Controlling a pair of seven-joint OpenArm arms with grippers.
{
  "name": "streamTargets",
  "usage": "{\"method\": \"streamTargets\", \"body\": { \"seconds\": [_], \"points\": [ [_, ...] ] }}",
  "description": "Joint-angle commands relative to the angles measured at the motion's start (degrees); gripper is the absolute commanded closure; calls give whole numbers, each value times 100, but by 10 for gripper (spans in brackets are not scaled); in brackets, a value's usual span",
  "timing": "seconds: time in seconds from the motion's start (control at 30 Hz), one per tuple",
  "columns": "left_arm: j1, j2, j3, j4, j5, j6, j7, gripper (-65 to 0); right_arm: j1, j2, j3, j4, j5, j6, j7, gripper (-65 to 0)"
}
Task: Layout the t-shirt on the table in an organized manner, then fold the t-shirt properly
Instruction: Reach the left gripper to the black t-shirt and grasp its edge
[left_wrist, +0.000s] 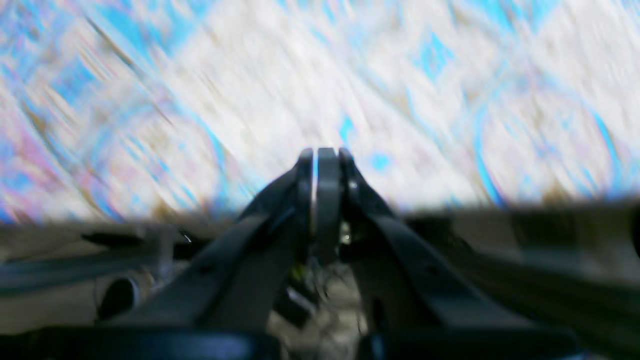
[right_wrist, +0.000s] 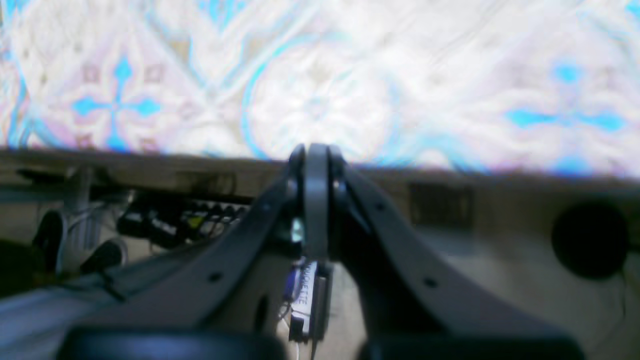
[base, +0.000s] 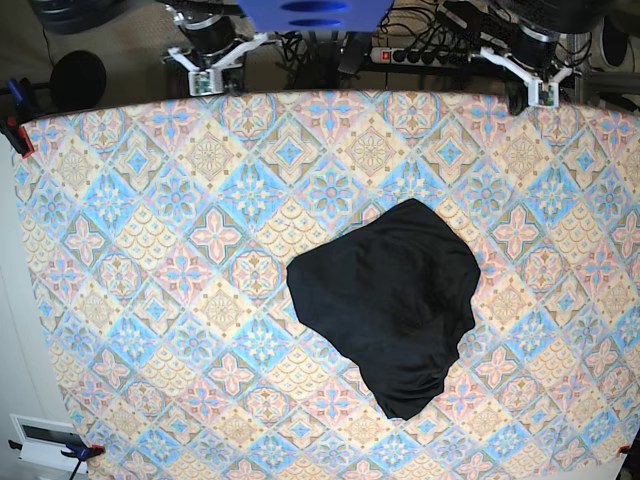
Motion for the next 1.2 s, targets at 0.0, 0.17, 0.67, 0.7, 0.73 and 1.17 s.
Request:
{"method": "streamTargets", "body": {
  "seconds": [0.0, 0.17, 0.67, 0.7, 0.73, 1.17],
  "points": [
    [-65, -31, -34, 83, -6, -12, -116, -5, 165, 10, -144, 141, -30, 36, 247, 0],
    [-909, -22, 10, 83, -15, -12, 368, -45, 1114, 10, -953, 97, -100, 36, 238, 0],
    [-4487, 919, -236, -796, -463, -21, 3444, -130, 2785, 2, -1638, 45, -100, 36, -606, 0],
    [-4619, 963, -236, -990, -472, -21, 3471, -132, 2785, 2, -1638, 45, -100, 36, -606, 0],
    [-4742, 989, -236, -1174, -481, -21, 3471, -140, 2785, 2, -1638, 45, -100, 36, -606, 0],
    [-5938, 1367, -456, -3082, -920, -12, 3444, -245, 2785, 2, -1630, 45, -100, 36, -624, 0]
  ]
}}
